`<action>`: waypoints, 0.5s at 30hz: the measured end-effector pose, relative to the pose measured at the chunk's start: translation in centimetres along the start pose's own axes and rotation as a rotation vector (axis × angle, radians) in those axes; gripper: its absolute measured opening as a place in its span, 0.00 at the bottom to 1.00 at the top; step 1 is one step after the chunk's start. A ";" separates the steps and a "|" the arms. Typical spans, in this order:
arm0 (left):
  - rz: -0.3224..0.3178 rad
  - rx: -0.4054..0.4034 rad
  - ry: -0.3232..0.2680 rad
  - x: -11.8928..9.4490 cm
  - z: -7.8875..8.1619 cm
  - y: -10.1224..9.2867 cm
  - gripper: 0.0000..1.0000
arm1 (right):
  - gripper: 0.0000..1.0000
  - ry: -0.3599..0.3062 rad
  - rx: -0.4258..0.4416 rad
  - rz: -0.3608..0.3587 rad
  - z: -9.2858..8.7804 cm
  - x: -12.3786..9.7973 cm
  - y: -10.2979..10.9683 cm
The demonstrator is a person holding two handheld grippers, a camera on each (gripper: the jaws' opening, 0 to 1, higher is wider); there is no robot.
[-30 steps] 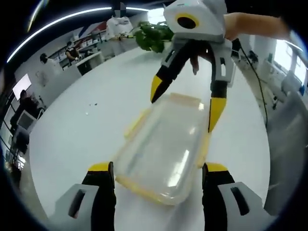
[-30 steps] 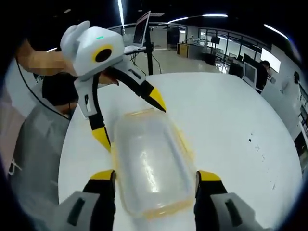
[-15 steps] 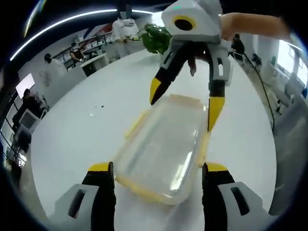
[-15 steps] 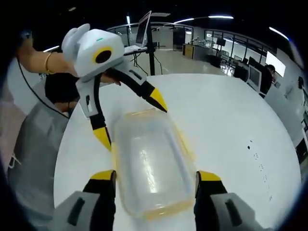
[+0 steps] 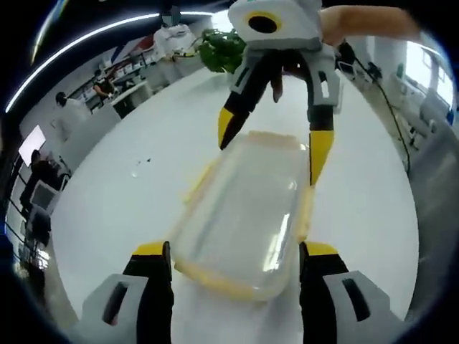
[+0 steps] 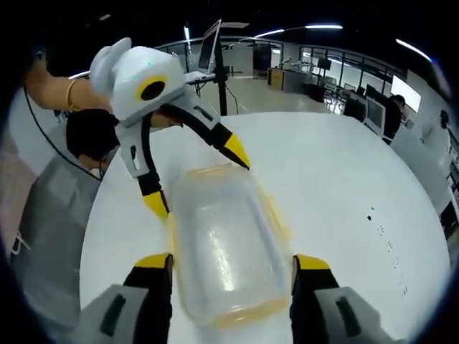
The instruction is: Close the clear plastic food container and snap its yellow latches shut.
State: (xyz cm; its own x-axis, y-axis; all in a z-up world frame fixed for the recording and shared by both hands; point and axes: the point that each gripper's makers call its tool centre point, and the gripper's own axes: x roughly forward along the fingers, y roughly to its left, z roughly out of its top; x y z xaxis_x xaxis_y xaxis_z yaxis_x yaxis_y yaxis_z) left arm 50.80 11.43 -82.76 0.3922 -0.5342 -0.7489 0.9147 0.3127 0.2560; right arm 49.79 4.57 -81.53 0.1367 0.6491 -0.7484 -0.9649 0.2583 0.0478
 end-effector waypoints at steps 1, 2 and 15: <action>-0.002 0.020 0.014 0.0 -0.3 -0.2 0.68 | 0.69 -0.008 0.013 0.002 0.0 0.0 0.1; -0.010 -0.026 -0.010 0.1 0.1 -0.4 0.68 | 0.72 -0.021 0.020 0.007 0.1 0.1 0.4; 0.034 -0.090 -0.019 -1.0 -0.8 -0.2 0.71 | 0.79 -0.052 0.059 -0.099 -1.4 -1.8 0.8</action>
State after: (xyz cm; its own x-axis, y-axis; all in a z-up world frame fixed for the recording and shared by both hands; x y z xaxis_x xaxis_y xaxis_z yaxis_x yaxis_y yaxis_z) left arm 50.14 12.52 -82.53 0.4258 -0.5363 -0.7288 0.8886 0.3998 0.2249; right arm 48.43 2.63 -81.05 0.2437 0.6539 -0.7162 -0.9313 0.3639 0.0154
